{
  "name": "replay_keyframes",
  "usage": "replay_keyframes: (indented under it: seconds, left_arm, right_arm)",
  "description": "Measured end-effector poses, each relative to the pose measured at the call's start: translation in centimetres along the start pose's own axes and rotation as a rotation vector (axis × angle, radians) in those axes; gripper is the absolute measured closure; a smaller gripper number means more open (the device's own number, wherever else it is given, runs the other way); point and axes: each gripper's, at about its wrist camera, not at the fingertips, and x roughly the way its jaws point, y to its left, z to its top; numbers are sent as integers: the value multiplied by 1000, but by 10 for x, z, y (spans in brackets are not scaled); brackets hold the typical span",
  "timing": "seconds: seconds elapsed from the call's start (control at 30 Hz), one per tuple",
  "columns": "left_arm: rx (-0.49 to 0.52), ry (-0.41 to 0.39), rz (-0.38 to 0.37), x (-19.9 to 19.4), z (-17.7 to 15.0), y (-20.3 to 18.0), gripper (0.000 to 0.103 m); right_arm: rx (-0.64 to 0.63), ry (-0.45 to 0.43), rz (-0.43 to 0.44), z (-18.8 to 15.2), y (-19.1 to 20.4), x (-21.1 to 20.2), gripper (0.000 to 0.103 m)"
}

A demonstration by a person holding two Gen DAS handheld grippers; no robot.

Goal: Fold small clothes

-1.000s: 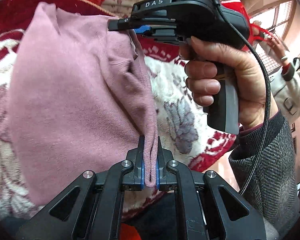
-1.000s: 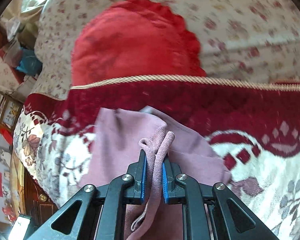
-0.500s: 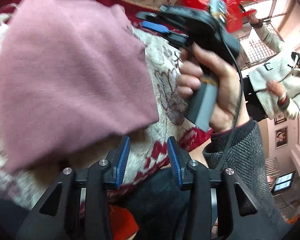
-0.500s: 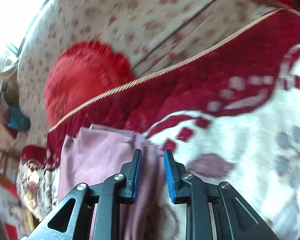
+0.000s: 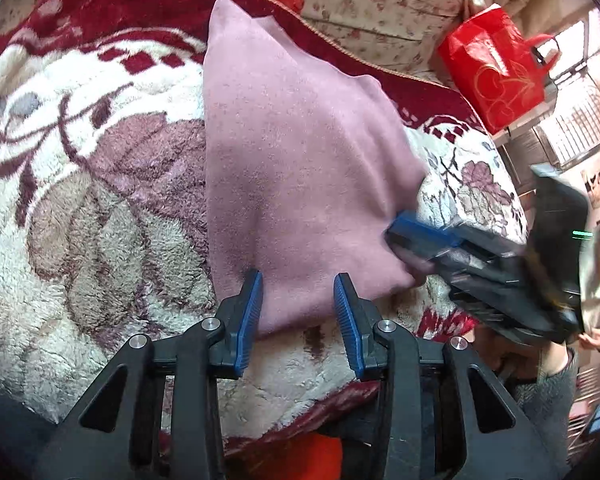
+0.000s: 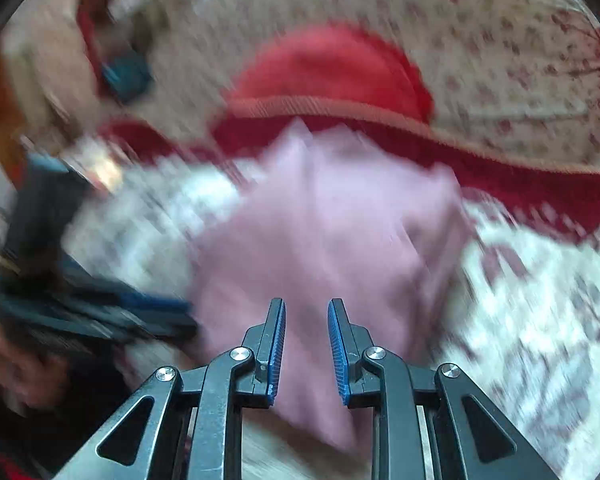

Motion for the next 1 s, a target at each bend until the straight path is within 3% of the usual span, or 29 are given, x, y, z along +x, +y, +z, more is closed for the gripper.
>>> replay_keyframes:
  seconds: [0.03,0.07,0.23,0.33,0.37,0.47,0.57,0.63,0.73,0.9,0.93,1.0]
  left_arm:
    - [10,-4,8,1,0,-1,67]
    - [15,-9,14,-2,-2,2,67]
    - [30,-73,17,-10,-9,-16,67]
    - [50,-183,3,-33,8,-21,67]
    - [55,-194,-1,-35,16,-23,67]
    - [18,-173,-50,-30,56,-33,67]
    - [21,-95,-32,4,88,-42,67]
    - [4,-62,14,18,95,-30,67]
    - [-52,-70,-33,27,89,-11,67]
    - [-80,-79,-59,21,96,-11,67]
    - [-80,-91,-62,19,99,-11,67]
    - [-80,-110,-49,17,102,-8,67]
  right_arm:
    - [14,44,4,-6,-7,10,82]
    - [15,12,18,-8,-10,9,82]
    - [113,30,86,-2,-23,3,82]
    - [167,-134,110,8,-28,-24,82]
    - [182,-206,96,14,-30,-32,82]
    - [208,-296,100,34,-34,-30,82]
    - [184,-233,31,49,-33,-4,82]
    - [199,-113,-48,51,-41,23,83]
    - [214,-125,-51,47,-48,16,83]
    - [227,-96,-36,48,-49,18,81]
    - [266,-108,-15,51,-52,11,81]
    - [312,-224,25,60,-59,-2,81]
